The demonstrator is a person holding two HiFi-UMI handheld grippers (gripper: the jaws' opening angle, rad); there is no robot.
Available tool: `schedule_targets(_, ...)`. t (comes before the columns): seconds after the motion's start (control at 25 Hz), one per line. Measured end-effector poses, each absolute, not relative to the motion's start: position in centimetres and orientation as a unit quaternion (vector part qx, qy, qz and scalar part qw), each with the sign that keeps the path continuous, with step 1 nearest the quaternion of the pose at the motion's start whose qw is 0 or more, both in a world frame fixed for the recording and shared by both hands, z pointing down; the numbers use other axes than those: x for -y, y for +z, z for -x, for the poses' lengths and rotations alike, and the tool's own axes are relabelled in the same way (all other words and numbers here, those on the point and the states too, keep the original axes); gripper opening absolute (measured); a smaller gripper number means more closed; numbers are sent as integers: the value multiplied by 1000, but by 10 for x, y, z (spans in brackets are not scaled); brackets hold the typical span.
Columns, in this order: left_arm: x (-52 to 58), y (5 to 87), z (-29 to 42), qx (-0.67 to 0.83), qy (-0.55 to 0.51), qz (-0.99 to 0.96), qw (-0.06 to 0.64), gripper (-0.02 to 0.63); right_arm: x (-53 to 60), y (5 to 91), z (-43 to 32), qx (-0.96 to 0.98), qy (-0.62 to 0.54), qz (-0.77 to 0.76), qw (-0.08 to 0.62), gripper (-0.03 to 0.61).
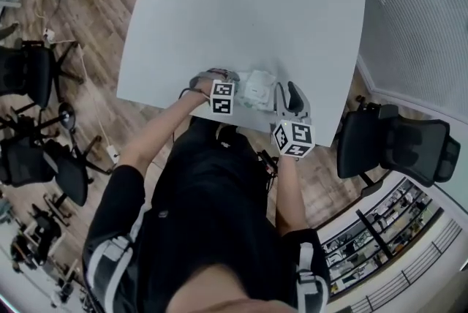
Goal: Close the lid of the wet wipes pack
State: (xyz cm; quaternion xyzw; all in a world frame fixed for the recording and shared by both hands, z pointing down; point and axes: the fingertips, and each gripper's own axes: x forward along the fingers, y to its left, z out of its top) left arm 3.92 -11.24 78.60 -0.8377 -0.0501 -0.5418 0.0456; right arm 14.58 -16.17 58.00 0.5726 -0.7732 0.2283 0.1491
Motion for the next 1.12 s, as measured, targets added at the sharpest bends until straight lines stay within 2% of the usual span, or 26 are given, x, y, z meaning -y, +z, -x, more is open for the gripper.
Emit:
schedule_targets(0.16, 114, 799, -41, 75, -552, 830, 34, 163, 175, 608, -135, 798, 243, -513, 204, 149)
schedule_targets(0.44, 115, 800, -46, 99, -552, 828, 11, 172, 184, 673, -119, 832, 235, -345, 365, 149)
schedule_targets(0.68, 115, 801, -45, 98, -544, 833, 5, 172, 184, 729, -115, 820, 218, -249, 467, 143)
schedule_targets(0.8, 114, 801, -47, 93, -543, 835, 6, 172, 181, 745, -114, 817, 224, -218, 485, 138)
schedule_targets(0.96, 116, 799, -44, 97, -545, 833, 4, 172, 174, 737, -105, 825, 231, -190, 480, 77)
schedule_targets(1.12, 115, 799, -44, 99, -548, 830, 3, 172, 157, 725, -99, 834, 240, -159, 471, 63)
